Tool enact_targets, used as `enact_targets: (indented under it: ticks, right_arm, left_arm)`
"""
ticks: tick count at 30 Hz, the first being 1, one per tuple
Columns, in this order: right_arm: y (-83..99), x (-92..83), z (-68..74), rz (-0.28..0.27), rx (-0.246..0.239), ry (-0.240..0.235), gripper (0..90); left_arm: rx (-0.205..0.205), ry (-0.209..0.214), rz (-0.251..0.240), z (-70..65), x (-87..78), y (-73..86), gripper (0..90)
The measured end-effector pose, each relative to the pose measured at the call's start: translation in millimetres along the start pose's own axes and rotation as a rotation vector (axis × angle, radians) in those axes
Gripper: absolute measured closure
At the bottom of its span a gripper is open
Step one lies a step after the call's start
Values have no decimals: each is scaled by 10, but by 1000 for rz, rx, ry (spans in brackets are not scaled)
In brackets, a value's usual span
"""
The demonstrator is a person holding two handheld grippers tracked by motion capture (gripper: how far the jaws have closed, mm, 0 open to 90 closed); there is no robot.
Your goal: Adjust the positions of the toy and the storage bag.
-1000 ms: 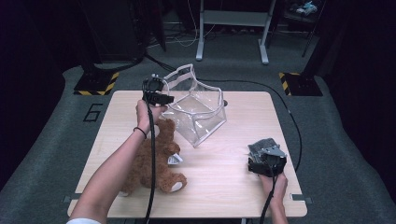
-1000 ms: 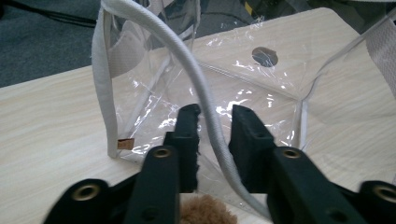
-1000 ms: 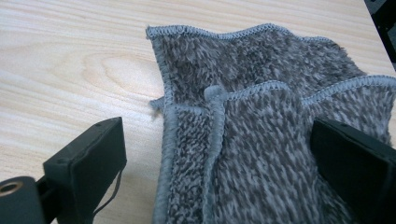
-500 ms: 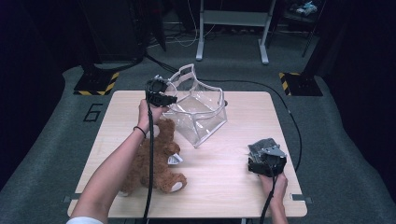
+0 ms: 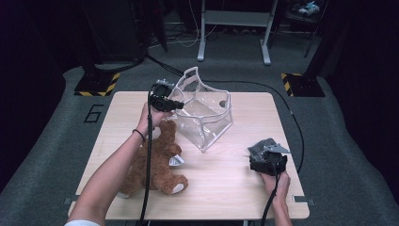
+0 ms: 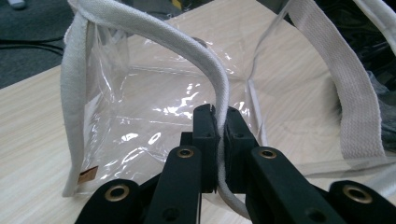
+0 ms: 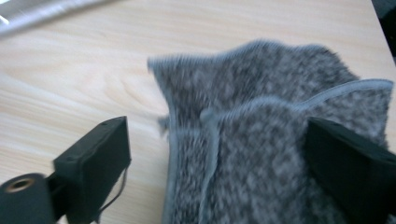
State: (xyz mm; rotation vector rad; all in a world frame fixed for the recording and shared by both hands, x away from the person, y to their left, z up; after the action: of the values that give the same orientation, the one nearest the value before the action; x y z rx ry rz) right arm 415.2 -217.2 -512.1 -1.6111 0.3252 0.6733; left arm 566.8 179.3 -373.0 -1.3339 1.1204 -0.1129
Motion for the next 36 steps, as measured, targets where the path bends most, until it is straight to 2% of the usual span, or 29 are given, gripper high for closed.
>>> enact_targets:
  ticks: [7,14,17,21,22,23,24,29,36]
  right_arm:
    - [-397,-78,101,-40,-10,-70,109]
    - [-798,6,144,-35,3,-158,127]
    - [-963,62,160,-29,4,-183,131]
    - [-1180,123,198,-35,3,-207,140]
    - [-1217,131,204,-37,6,-221,142]
    - [-1275,145,217,-41,11,-226,144]
    - [-1323,154,226,-39,2,-224,147]
    - [-1545,197,247,-57,12,-253,201]
    - [-1798,305,284,-54,26,-260,342]
  left_arm:
    - [-12,27,0,12,4,13,855]
    - [-17,37,24,58,2,17,854]
    - [-26,22,19,68,2,8,820]
    - [-24,-23,27,66,6,-7,647]
    - [-22,-40,30,61,16,-6,627]
    - [-28,-40,29,62,20,-5,615]
    - [-27,-56,28,62,21,-8,608]
    - [-23,-76,33,42,33,-18,636]
    - [-36,-93,37,39,25,-33,647]
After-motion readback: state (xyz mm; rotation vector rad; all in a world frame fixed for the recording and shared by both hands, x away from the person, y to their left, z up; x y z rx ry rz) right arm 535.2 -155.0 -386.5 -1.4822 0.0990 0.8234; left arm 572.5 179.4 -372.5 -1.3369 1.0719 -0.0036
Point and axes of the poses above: each handheld gripper's, and its own axes: x roughly forward along the jaws, y roughly out of its underside, z roughly to its left, the point moved 1 cm from there along x, roughly forward along the jaws, and after that the axes turned 4 degrees about -z, right-handed, at the moved point
